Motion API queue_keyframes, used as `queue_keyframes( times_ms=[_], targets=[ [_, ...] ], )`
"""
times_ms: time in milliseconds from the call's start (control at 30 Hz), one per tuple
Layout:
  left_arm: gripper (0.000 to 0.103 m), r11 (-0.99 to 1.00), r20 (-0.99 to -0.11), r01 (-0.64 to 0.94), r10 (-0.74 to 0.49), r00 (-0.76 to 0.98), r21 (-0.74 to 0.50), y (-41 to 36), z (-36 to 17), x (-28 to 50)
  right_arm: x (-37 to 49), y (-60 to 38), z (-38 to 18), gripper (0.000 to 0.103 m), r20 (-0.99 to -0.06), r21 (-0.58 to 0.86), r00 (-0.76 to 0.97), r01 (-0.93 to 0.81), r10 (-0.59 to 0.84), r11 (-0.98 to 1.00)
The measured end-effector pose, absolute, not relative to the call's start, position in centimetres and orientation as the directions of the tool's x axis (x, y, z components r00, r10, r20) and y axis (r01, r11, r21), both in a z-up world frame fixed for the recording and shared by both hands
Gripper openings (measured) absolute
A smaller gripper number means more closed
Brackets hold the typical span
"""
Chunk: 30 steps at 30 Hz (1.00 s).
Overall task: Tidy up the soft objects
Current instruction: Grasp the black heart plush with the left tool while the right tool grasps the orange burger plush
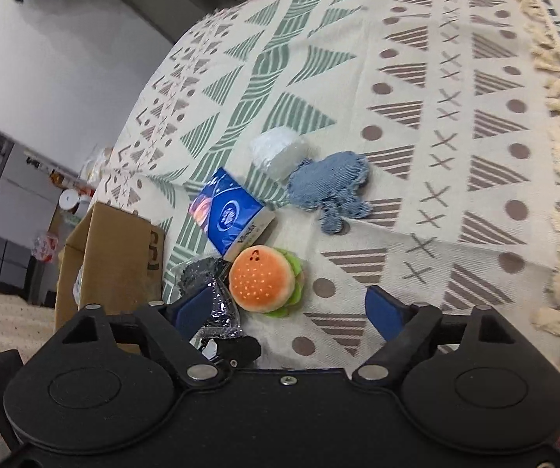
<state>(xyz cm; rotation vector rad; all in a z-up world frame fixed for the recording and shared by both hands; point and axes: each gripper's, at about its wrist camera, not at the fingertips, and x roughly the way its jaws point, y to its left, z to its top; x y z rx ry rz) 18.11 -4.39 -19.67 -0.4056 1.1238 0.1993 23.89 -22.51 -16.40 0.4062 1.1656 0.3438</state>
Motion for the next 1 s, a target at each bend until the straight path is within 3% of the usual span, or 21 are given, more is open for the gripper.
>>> queue_keyframes(
  times_ms=[167, 267, 500, 633, 667, 733, 833, 1000],
  targets=[
    [0.047, 0.902, -0.894, -0.369, -0.038, 0.446, -0.223, -4.2, -19.6, 18.3, 24.8, -21.1, -17.4, 0.081, -0.823, 0.462, 0.327, -0.089, 0.464, 0.882],
    [0.042, 0.897, -0.892, -0.374, -0.048, 0.45, -0.237, -4.1, -19.6, 18.3, 25.3, -20.6, -17.8, 0.077, -0.829, 0.45, 0.327, -0.093, 0.454, 0.888],
    [0.04, 0.877, -0.889, -0.393, -0.077, 0.452, -0.276, -3.4, -19.5, 18.2, 26.0, -19.2, -19.2, 0.062, -0.844, 0.433, 0.295, -0.117, 0.447, 0.894],
    [0.04, 0.872, -0.887, -0.396, -0.088, 0.453, -0.289, -3.1, -19.5, 18.2, 26.1, -18.3, -19.3, 0.06, -0.853, 0.398, 0.305, -0.143, 0.423, 0.906],
    [0.04, 0.872, -0.886, -0.395, -0.088, 0.455, -0.289, -3.1, -19.5, 18.2, 26.1, -18.1, -19.3, 0.057, -0.856, 0.388, 0.308, -0.147, 0.415, 0.91],
    [0.04, 0.873, -0.883, -0.393, -0.086, 0.461, -0.29, -3.1, -19.4, 18.1, 26.1, -18.0, -19.4, 0.042, -0.856, 0.383, 0.313, -0.15, 0.411, 0.911],
    [0.039, 0.877, -0.879, -0.384, -0.083, 0.469, -0.288, -3.2, -19.1, 18.0, 25.9, -18.3, -19.3, 0.037, -0.852, 0.387, 0.325, -0.137, 0.411, 0.912],
    [0.038, 0.884, -0.865, -0.36, -0.089, 0.494, -0.296, -3.5, -18.3, 17.6, 25.1, -18.9, -18.5, 0.035, -0.85, 0.378, 0.354, -0.105, 0.39, 0.92]
  ],
)
